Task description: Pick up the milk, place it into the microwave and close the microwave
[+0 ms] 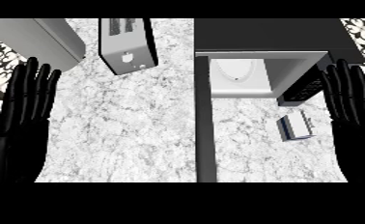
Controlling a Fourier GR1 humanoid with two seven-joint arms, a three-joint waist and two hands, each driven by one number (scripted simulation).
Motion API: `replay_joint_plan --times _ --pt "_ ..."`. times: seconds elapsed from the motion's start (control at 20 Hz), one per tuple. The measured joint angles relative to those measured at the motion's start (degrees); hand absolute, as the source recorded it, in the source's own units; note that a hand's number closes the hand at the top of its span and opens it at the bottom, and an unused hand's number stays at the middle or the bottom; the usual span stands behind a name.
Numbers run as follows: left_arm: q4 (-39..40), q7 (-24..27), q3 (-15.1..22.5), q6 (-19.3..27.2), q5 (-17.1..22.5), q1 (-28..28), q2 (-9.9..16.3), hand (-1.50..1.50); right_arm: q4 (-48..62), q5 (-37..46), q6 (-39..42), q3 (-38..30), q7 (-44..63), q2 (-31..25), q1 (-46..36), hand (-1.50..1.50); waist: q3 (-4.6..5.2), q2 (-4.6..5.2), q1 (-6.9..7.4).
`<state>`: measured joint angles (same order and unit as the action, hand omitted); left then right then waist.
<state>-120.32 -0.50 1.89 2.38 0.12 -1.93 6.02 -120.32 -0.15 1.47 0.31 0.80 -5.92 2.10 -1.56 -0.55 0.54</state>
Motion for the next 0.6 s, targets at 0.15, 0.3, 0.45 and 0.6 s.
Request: replay_joint_plan --times 0.15,0.3,0.45,0.6 --pt "-0.10 0.11 1.35 -0.15 -0.96 -0.23 -0.51 -1.50 -0.21 -2.72 1.85 -3.08 -1.72 -1.39 1.61 -1.50 0.81 0.27 -0.41" --pt "-0.79 -1.03 3.64 -0.15 -1.77 -0.24 -1.48 -1.50 -1.03 -6.35 4.40 -8.03 -3.11 -3.72 4.15 -1.50 1.20 0.36 -0.73" --pt "-1.71 -2.43 4.82 1.20 3.87 -3.77 -3.76 -1.50 -1.56 -10.93 7.26 -10.12 -1.47 -5.07 7.61 -1.50 1.39 0.33 -0.93" --pt "-2.08 -0.65 6.69 1.49 6.59 -7.86 -4.88 -1.50 -0.54 -13.43 9.85 -11.97 -2.31 -5.51 10.54 -1.50 1.47 0.38 -0.78"
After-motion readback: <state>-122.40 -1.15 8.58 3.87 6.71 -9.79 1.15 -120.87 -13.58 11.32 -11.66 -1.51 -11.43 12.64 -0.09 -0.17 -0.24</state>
